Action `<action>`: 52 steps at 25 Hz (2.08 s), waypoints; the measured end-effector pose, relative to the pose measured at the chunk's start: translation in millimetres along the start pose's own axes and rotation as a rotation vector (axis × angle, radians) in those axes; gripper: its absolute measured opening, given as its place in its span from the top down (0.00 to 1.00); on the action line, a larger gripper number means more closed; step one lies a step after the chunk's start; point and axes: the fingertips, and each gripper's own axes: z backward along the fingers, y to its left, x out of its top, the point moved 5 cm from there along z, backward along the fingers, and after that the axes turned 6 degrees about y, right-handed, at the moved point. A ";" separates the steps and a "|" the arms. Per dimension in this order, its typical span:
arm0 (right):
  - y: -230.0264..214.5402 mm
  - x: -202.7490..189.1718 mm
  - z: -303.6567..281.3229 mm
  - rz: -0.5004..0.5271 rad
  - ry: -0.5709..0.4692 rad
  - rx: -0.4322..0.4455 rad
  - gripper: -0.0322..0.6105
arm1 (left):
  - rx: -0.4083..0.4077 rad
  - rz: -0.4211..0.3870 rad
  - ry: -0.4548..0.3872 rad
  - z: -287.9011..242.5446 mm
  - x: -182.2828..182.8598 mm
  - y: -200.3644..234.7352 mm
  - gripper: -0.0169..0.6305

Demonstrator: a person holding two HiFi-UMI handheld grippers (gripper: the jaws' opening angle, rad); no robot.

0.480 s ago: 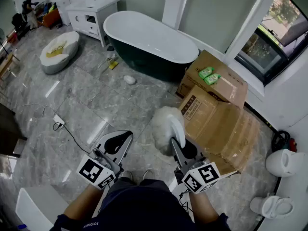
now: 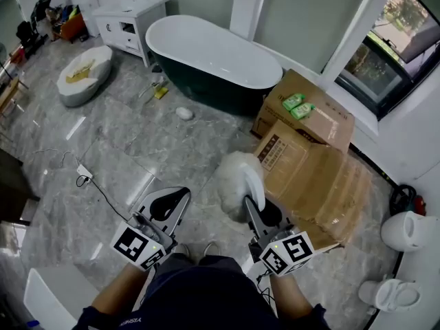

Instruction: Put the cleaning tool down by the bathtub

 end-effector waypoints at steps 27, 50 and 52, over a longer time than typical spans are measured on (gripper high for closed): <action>-54.2 7.1 -2.6 0.004 0.014 0.040 0.81 | 0.036 -0.004 0.017 -51.5 2.4 -7.7 0.92; -82.2 30.9 -155.7 0.013 0.068 0.007 0.81 | 0.005 0.044 0.013 -106.0 1.6 149.3 0.92; -85.0 37.0 -174.6 0.011 0.069 -0.001 0.81 | -0.007 0.044 0.014 -113.6 5.2 167.6 0.92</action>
